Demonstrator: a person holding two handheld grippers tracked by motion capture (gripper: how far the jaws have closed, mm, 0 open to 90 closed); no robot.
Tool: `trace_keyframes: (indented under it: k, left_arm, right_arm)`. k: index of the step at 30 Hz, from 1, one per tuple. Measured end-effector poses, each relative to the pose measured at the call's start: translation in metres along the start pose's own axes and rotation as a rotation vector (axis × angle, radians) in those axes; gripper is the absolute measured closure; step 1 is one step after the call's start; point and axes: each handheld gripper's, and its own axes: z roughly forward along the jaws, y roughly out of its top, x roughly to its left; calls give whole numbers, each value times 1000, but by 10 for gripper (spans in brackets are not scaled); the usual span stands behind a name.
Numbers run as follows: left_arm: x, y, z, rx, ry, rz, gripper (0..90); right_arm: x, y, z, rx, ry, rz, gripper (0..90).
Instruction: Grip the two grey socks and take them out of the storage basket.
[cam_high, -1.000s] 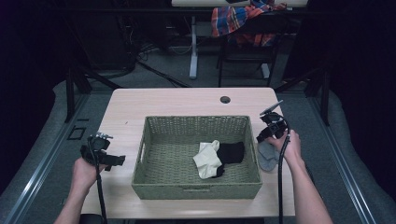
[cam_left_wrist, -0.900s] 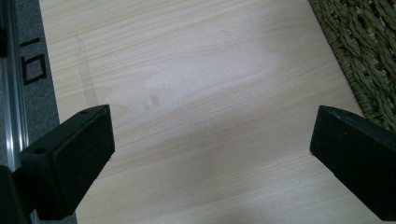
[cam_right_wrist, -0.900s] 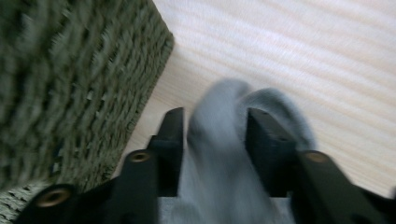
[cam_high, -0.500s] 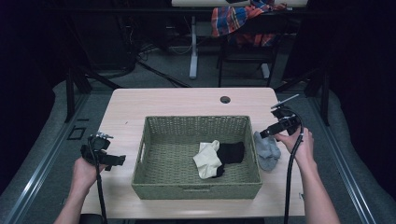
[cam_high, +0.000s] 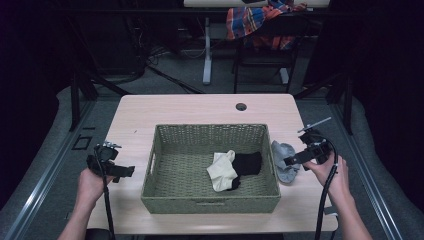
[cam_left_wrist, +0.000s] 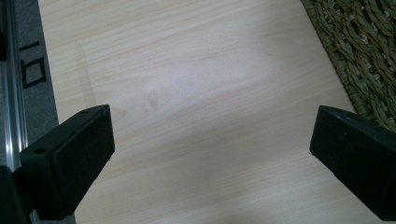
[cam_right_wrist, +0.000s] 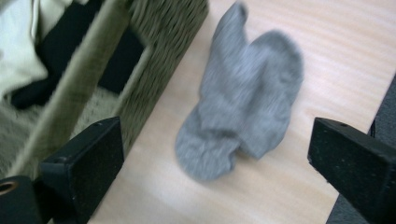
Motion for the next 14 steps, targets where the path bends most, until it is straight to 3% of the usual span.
trace_keyframes:
  k: [1,6,14]
  left_arm:
    - [0,0,0,-1,0,-1,1]
    - [0,1,0,2,-3,3,2]
    - [-2,2,2,6,1,5,2]
  right_arm:
    - [2,-4,0,9,-16,-20,35]
    - [8,-17,6,44,-20,-28,14]
    - [1,-17,14,72,16,-34,12]
